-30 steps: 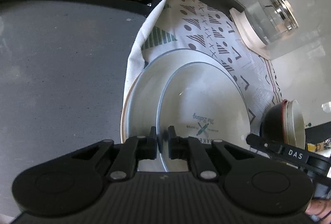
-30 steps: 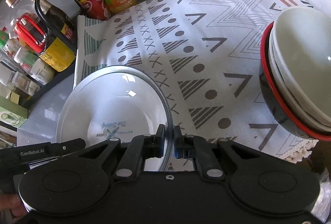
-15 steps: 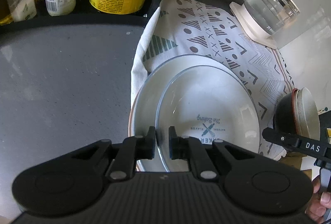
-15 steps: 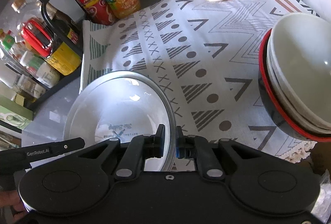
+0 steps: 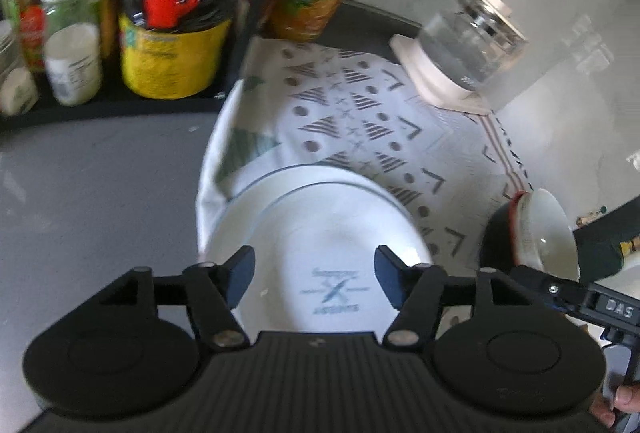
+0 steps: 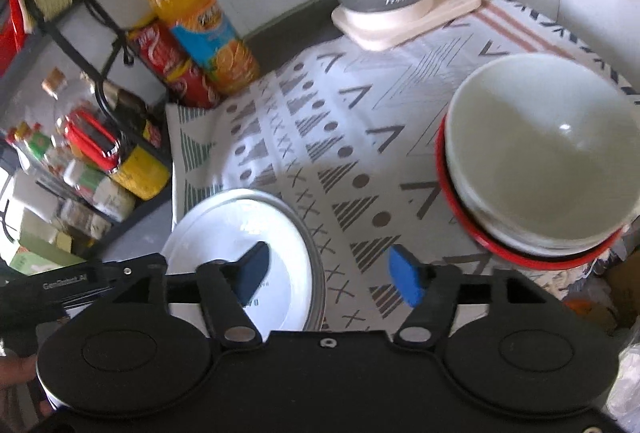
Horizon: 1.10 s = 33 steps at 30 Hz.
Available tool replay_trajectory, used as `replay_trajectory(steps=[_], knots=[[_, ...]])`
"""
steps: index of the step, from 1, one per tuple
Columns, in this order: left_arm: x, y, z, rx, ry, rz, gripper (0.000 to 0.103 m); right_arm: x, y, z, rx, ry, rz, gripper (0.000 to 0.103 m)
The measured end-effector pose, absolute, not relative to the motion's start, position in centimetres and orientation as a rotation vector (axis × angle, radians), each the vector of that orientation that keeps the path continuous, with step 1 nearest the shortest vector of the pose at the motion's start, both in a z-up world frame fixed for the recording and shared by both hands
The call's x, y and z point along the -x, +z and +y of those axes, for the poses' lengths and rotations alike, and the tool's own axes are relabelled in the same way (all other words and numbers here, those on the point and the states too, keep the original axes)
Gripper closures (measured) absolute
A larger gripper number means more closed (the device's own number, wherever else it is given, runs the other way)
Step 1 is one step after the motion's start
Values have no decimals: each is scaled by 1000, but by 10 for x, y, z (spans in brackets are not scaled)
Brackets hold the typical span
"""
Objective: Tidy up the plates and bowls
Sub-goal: 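Move both tools to the red bowl stack and close them on its rim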
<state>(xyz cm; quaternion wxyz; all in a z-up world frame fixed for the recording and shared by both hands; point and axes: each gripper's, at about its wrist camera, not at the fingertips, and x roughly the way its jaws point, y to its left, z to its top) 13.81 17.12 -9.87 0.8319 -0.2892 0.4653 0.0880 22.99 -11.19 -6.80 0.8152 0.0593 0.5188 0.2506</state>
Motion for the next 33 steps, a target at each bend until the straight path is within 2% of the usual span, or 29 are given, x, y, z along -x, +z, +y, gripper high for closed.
replay_trajectory(steps=[5,12,20,29,33], knots=[[-158,-88,150,591,136,984,27,-235,-55,-134,-156,521,1081,17],[-191,-81,112,596,70,988,26,-253,-41,-176,-185,476,1052,15],[-226,-76,68,611,-8,990,26,-279,-35,-227,-224,393,1026,15],[-267,-86,25,645,-54,1006,26,-309,-57,-270,-212,289,1054,16],[-280,-98,10,673,-47,1019,26,-324,-72,-281,-215,276,1094,23]])
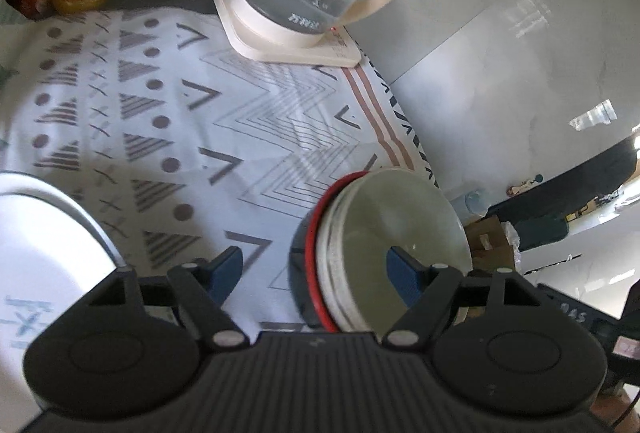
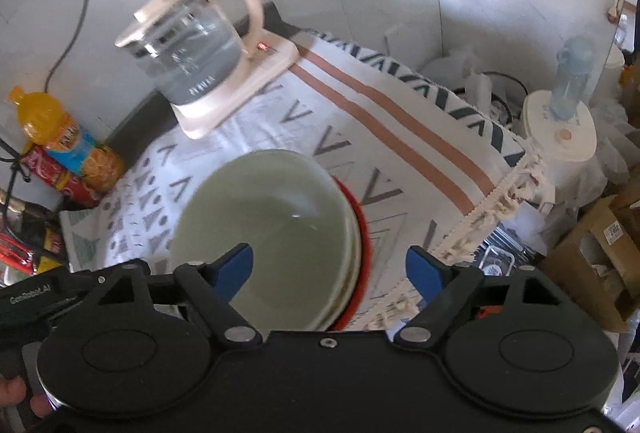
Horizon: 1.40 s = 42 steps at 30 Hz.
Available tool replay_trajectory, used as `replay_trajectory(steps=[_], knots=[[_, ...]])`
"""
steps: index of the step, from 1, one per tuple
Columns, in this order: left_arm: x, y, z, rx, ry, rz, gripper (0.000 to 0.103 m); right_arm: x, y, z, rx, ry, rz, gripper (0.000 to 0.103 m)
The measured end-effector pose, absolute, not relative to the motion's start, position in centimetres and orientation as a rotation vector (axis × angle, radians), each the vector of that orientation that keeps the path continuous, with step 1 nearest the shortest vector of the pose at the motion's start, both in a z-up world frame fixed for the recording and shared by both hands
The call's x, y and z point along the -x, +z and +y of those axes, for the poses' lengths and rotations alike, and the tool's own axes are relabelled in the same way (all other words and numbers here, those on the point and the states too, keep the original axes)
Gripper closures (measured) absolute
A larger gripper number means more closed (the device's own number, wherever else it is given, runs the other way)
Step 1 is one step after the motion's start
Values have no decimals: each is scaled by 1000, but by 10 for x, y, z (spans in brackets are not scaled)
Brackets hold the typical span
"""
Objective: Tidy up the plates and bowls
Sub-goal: 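Move both tools to the red bowl stack and close them on its rim, then lift the red bowl stack with both tools and lower it onto the plates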
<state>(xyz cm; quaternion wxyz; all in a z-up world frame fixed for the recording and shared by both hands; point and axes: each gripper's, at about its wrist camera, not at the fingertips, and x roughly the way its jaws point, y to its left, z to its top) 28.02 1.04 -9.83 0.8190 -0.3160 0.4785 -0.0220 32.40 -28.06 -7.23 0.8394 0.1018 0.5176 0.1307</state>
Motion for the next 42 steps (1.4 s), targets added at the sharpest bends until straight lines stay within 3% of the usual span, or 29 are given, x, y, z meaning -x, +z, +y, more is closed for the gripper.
replay_trajectory(steps=[8,16,22,26,42], knots=[[-294,-125,-5,719,6,1055,34,-351,-101,-278,-168,298,1177,37],[-298,-142,-12,758,56,1088,64,-365,-118,-273,-120,344,1230,47],[-300,-148,-19,762,82,1101,68,-370,-127,-271,-100,362,1266,55],[-301,-148,-21,749,95,1105,69,-370,-135,-270,-113,394,1301,77],[-282,-117,-5,728,97,1049,71,-357,-105,-257,-111,435,1226,78]])
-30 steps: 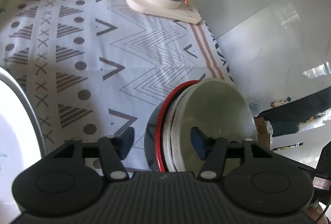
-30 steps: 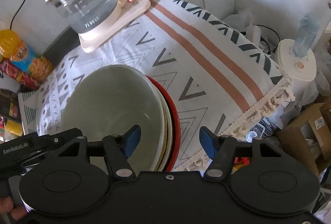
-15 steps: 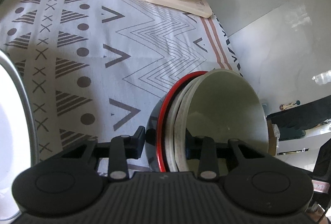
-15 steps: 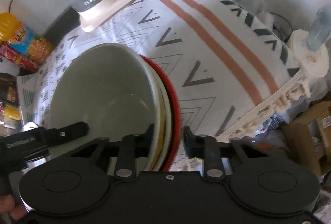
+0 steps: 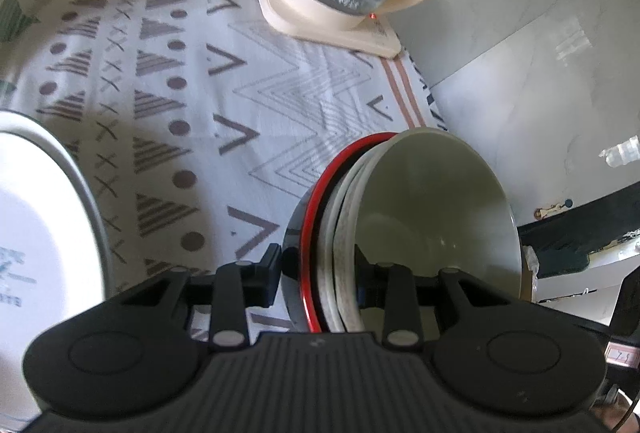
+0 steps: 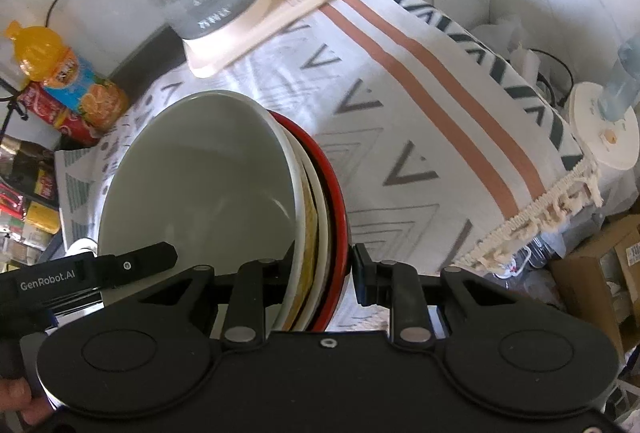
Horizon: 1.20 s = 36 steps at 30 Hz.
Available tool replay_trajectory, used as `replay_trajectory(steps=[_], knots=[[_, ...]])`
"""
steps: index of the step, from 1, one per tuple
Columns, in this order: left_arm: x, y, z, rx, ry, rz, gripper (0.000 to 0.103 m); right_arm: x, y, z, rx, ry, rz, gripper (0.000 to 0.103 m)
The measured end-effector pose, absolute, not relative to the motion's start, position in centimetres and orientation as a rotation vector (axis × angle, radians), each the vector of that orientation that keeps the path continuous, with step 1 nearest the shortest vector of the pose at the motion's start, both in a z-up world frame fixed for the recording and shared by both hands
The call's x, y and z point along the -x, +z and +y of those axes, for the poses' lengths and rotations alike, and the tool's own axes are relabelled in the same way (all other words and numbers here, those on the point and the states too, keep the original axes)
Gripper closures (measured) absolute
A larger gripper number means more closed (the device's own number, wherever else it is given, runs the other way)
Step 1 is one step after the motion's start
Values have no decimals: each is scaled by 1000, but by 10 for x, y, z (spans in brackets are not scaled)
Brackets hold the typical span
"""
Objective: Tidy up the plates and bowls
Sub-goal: 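Lift the red bowl stack with both tools and lower it onto the plates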
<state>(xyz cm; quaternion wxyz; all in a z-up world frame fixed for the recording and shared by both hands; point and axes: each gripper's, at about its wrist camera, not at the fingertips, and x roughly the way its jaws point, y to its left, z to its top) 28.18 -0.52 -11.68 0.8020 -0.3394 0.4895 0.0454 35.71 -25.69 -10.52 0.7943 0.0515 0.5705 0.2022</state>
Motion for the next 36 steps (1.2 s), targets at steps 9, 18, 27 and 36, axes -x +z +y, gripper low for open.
replay_trajectory(steps=[9,18,27,36], knots=[[-259,-94,26,721,110,1005,71,-339,-85,-226,-111,474,1186,78],[-229,-79,65,731,138,971,70,-318,-71,-185,-97,519,1167,78],[-192,-72,108,742,181,953,70,-288,-68,-139,-81,567,1163,78],[-157,-75,147,756,214,952,70,-262,-72,-99,-66,602,1180,78]])
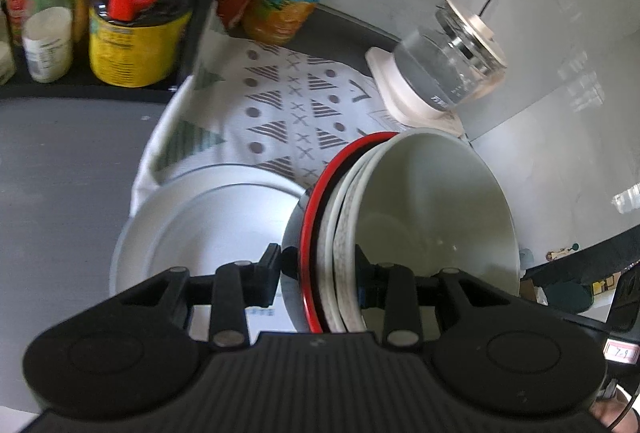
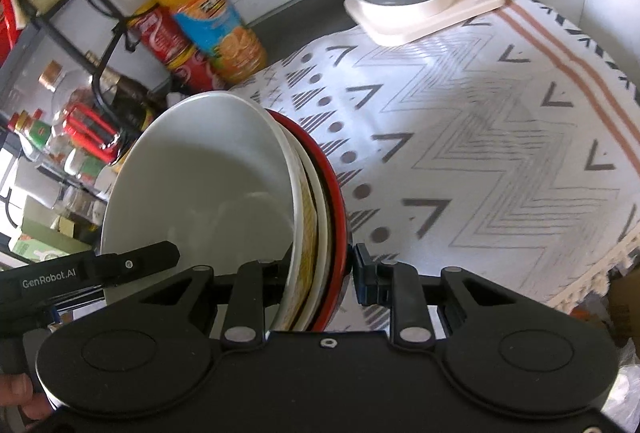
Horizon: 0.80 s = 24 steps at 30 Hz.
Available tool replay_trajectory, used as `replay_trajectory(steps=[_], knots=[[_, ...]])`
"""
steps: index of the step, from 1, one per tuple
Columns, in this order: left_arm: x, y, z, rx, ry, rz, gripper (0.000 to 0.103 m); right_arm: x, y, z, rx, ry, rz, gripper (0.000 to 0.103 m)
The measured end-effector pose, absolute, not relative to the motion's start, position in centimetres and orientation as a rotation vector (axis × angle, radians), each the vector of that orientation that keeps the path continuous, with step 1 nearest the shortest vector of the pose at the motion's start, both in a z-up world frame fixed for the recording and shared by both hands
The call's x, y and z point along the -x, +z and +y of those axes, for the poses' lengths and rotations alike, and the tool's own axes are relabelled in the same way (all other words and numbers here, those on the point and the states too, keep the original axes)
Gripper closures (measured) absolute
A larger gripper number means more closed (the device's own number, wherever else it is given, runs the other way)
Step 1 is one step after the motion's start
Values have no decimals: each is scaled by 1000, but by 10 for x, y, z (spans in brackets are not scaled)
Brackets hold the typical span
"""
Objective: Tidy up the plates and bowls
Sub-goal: 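Lift the red bowl stack with both tools and lower it onto the plates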
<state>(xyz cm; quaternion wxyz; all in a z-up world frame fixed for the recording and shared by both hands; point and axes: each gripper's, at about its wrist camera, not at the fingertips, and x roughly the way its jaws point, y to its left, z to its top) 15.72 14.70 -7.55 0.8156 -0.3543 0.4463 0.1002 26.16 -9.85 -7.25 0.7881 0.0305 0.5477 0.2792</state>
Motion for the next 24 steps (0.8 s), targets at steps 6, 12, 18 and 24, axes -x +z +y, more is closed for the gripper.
replay_trajectory(steps=[6,12,18,24], knots=[[-141,-82,166,761,223,963,70,-247,-77,-78,-61,607,1194,78],[-129,-90,181,759,219,984,70,-234,-83,-63,-58,597,1212,78],[-123,-97,190,752,199,1007,70,-220,-91,-56,-71,572,1223,78],[-122,-100,193,744,180,1022,70,-213,-95,-54,-81,546,1228,78]])
